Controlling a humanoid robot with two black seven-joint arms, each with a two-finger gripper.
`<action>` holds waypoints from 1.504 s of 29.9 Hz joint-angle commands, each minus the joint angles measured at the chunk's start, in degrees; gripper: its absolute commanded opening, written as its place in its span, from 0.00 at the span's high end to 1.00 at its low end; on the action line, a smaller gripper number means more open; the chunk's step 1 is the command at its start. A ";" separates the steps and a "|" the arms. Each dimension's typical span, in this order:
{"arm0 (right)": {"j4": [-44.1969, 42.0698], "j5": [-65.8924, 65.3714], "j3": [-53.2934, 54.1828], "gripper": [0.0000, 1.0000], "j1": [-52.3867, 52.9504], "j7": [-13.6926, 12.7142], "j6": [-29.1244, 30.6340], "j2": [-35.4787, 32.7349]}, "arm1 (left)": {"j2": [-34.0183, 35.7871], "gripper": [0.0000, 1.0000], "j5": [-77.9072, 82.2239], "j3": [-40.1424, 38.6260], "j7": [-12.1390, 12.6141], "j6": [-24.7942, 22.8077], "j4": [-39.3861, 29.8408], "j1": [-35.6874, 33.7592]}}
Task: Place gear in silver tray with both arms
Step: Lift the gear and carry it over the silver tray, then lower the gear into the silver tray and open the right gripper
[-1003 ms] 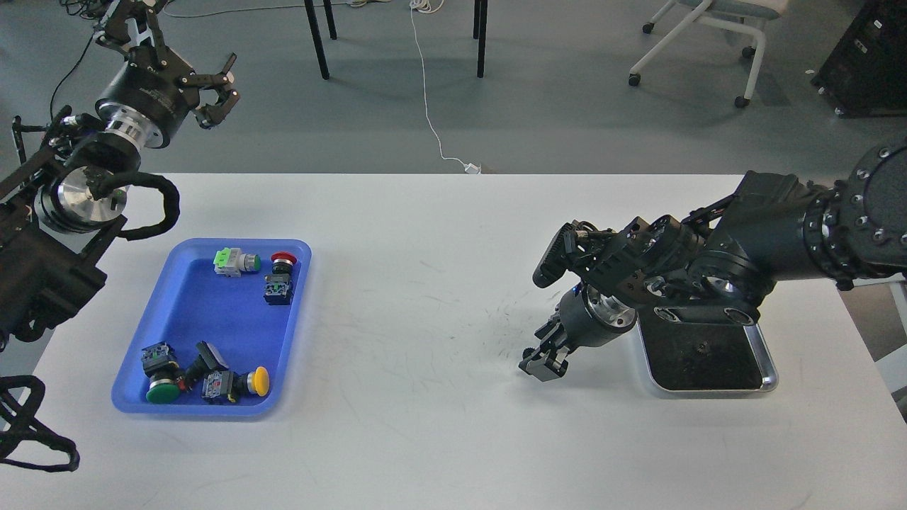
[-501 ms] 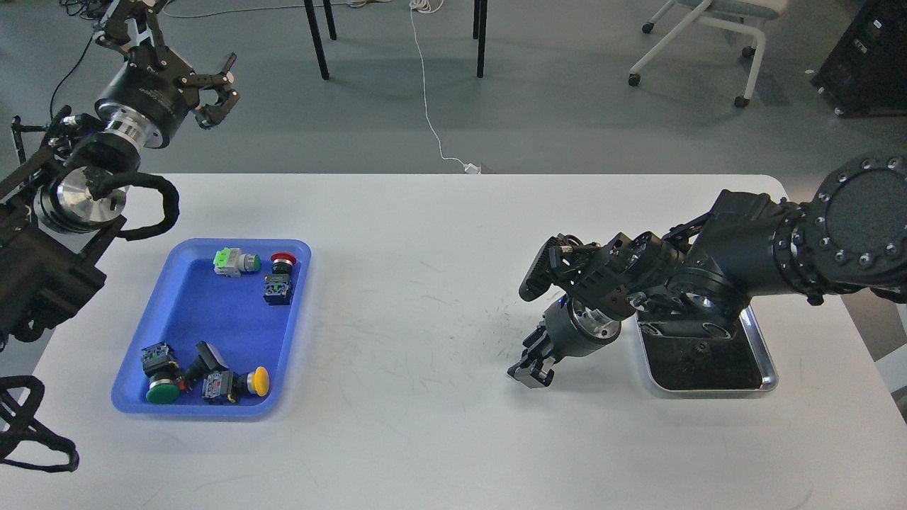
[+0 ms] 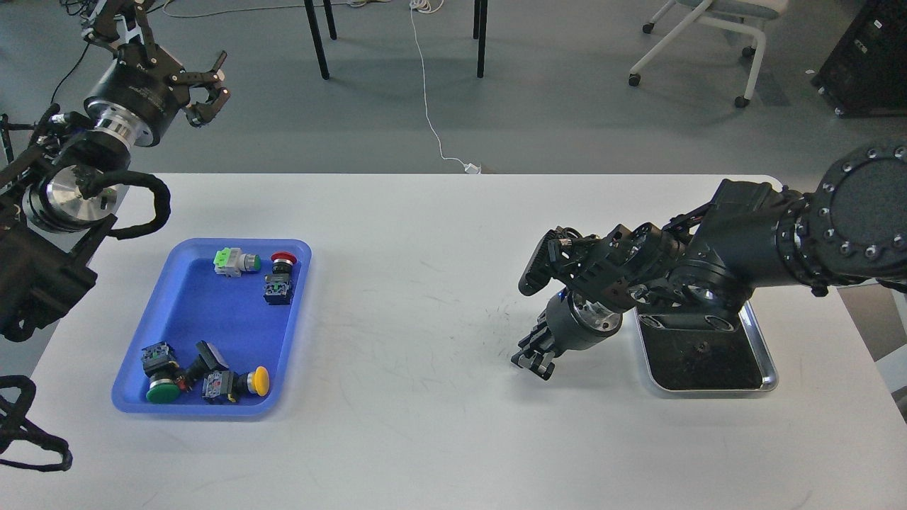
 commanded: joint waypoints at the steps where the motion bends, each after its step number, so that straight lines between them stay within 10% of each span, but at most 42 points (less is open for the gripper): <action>1: -0.05 -0.09 0.07 0.82 2.37 0.11 0.01 -1.92 | 0.84 0.02 -0.01 0.06 0.04 0.00 0.00 0.00; 15: -0.58 -8.79 0.07 0.82 1.42 0.03 -0.34 -24.16 | 1.55 0.02 0.08 0.49 0.04 0.09 -0.53 0.00; 29: -11.47 -10.81 0.33 0.79 -10.72 -0.06 -3.77 -25.75 | 1.02 0.02 0.61 0.93 0.13 0.09 -0.53 -0.18; 45: -12.53 -9.49 13.31 0.09 -10.72 -0.15 -8.78 -29.70 | 0.93 0.02 0.69 0.93 0.21 0.09 -0.53 -0.70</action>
